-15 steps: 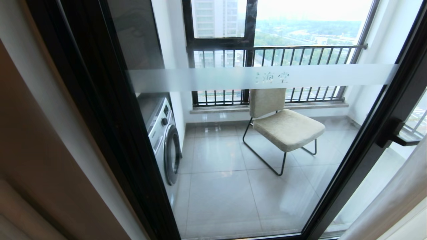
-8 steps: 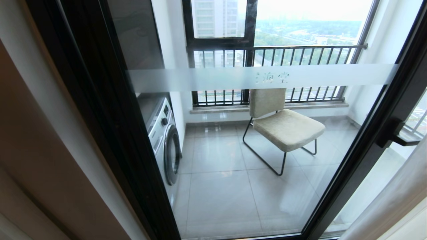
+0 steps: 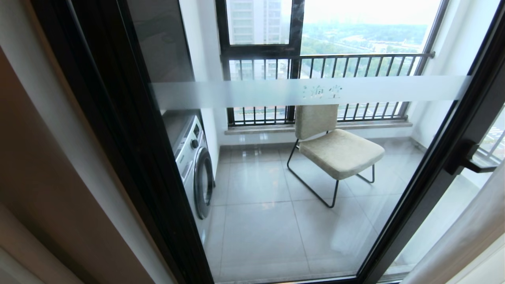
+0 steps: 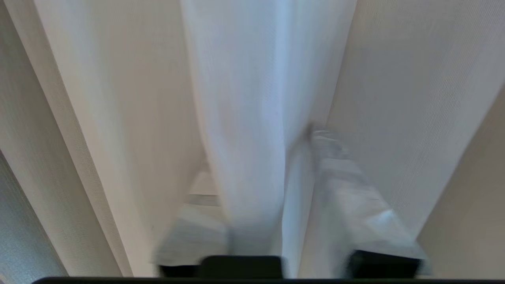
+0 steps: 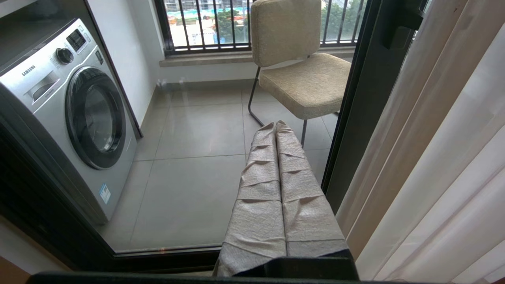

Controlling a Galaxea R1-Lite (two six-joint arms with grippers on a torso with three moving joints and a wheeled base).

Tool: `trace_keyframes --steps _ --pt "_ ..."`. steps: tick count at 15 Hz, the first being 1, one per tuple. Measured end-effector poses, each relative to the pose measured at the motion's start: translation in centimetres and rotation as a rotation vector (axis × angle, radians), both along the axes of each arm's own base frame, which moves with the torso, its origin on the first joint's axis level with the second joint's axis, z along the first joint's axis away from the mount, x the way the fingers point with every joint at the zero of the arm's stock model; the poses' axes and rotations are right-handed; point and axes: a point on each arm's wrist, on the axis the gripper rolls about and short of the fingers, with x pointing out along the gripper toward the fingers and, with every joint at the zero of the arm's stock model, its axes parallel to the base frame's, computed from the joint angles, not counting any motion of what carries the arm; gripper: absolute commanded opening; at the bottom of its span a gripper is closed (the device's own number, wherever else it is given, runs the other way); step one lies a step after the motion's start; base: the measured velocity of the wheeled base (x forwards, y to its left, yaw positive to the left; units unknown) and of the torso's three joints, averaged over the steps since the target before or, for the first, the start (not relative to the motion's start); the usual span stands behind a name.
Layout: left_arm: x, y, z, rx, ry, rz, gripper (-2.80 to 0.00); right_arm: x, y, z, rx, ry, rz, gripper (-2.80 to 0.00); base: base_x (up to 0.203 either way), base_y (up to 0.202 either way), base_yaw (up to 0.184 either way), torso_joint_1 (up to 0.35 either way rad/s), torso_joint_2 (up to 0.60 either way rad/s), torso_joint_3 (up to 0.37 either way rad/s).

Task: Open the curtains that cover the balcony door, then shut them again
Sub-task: Pull the inner curtains open on both sides

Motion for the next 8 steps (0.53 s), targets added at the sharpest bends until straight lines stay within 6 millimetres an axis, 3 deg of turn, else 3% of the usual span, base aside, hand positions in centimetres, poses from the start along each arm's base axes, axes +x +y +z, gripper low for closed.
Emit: trace_keyframes --steps 8 --pt "-0.9 -1.1 0.0 0.0 -0.005 0.001 0.0 0.0 0.0 0.0 0.0 0.0 0.0 -2.8 0.0 0.0 0.0 0.0 0.0 0.0"
